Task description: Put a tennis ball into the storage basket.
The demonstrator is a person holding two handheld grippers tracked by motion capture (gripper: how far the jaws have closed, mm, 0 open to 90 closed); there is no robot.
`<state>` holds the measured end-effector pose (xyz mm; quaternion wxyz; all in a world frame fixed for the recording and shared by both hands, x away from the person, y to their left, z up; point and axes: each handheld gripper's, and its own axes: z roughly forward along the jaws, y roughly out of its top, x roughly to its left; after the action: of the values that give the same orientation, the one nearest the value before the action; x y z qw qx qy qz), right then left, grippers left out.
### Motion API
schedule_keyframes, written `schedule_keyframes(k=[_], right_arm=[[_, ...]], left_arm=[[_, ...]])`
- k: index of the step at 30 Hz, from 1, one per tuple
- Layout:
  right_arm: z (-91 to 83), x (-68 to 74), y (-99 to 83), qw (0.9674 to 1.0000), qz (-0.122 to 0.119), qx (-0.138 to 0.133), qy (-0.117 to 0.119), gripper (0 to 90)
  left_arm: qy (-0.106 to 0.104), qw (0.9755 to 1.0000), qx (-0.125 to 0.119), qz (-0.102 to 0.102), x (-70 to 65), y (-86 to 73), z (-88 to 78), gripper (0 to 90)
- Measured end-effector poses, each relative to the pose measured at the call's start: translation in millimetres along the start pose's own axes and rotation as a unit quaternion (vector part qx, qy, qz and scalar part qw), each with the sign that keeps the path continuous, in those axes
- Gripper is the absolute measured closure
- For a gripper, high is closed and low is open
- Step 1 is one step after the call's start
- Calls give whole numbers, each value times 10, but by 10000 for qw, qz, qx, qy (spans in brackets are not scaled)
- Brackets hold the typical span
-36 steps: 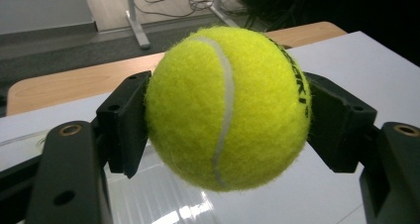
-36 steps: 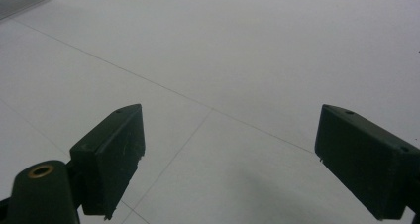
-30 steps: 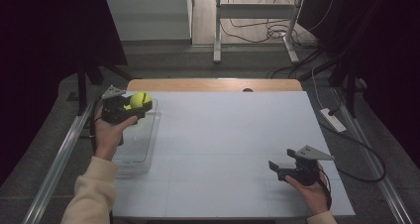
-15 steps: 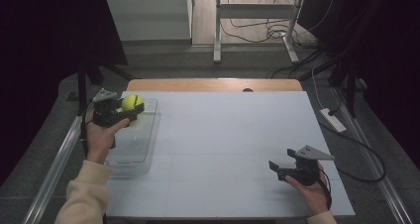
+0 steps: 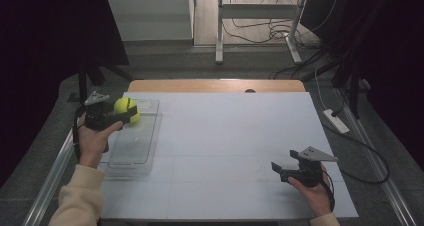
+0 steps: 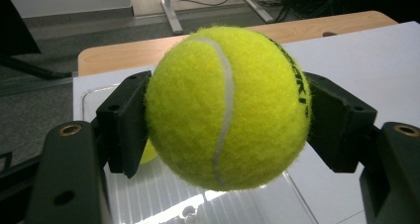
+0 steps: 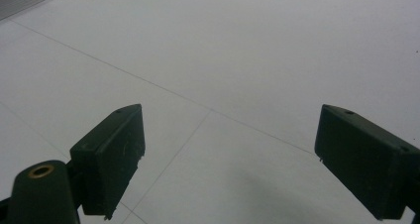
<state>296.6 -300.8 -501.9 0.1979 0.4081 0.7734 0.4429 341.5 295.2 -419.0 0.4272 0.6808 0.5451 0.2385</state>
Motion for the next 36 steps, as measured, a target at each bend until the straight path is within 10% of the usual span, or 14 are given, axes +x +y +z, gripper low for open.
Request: schedule_keyframes(k=[36], right_arm=[[4,-21,-14,10000,-7,27,-23,120]], left_arm=[[199,9990,384,-106,174,-91,111,271]])
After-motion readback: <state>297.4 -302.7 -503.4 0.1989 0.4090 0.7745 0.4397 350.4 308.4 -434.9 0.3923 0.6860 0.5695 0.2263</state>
